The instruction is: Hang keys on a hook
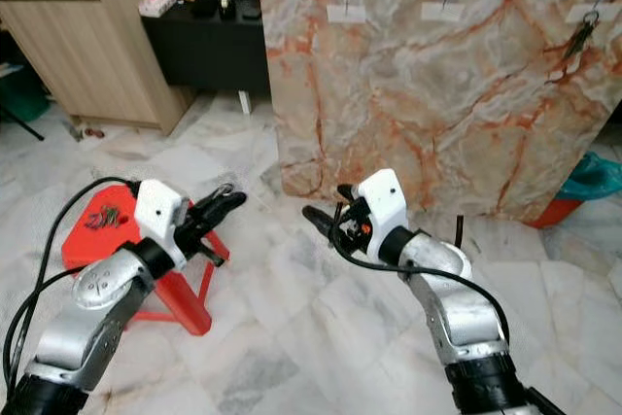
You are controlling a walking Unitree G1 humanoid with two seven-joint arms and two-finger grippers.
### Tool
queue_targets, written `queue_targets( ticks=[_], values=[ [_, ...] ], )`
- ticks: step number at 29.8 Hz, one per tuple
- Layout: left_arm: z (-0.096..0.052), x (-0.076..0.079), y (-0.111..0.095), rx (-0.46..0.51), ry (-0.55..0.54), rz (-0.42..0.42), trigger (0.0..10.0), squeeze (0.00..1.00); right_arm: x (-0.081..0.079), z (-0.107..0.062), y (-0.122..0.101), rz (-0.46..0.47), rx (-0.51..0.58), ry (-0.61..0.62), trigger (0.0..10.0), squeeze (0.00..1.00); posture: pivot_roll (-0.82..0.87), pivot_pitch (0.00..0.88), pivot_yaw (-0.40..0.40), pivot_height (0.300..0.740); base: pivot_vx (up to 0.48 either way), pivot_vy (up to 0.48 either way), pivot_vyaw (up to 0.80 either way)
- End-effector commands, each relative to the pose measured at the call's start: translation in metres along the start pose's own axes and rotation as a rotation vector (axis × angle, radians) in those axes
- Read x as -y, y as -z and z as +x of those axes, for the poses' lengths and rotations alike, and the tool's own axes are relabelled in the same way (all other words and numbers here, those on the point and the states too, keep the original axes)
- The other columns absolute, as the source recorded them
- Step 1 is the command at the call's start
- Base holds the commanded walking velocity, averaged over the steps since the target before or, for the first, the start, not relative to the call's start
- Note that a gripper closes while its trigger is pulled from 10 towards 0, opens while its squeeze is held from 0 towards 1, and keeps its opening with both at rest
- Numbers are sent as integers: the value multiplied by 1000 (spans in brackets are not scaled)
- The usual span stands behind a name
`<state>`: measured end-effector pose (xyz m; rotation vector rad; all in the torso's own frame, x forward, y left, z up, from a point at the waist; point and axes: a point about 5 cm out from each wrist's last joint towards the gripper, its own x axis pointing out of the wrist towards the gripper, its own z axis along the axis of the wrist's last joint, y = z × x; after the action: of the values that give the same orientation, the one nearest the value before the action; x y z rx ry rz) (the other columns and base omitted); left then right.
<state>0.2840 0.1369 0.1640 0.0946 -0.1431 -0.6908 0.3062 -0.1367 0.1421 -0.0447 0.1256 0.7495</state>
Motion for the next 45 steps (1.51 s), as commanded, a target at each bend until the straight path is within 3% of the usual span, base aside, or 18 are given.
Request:
queue_targets(
  ticks=[1,9,11,20,21,22,29,45],
  values=[
    [4,7,-12,12,74,-11,10000,0,0,-6,-4,-12,19,-32,10000,0,108,112,36,740,0,0,0],
    [10,19,-29,40,175,-65,10000,0,-11,-12,2,-31,2,-192,10000,24,111,115,40,740,0,0,0],
    [10,24,-31,34,214,-75,10000,0,-15,-13,2,-43,-2,-240,10000,1000,111,116,41,740,0,0,0],
    [9,35,-32,1,299,-103,10000,0,-20,-10,1,-54,16,-301,10000,1000,113,114,39,740,0,0,0],
    [9,37,-31,-6,307,-99,10000,0,-20,-10,1,-56,21,-303,10000,675,115,114,38,740,0,0,0],
    [8,38,-30,-14,316,-99,10000,0,-21,-10,0,-56,27,-309,10000,0,114,113,39,740,0,0,0],
    [7,52,-28,-38,388,-111,10000,0,-25,-10,0,-50,36,-363,10000,0,113,116,37,740,0,0,0],
    [7,63,-33,-21,483,-175,10000,0,-30,-11,6,5,52,-422,10000,0,113,119,34,740,0,0,0]
  ],
)
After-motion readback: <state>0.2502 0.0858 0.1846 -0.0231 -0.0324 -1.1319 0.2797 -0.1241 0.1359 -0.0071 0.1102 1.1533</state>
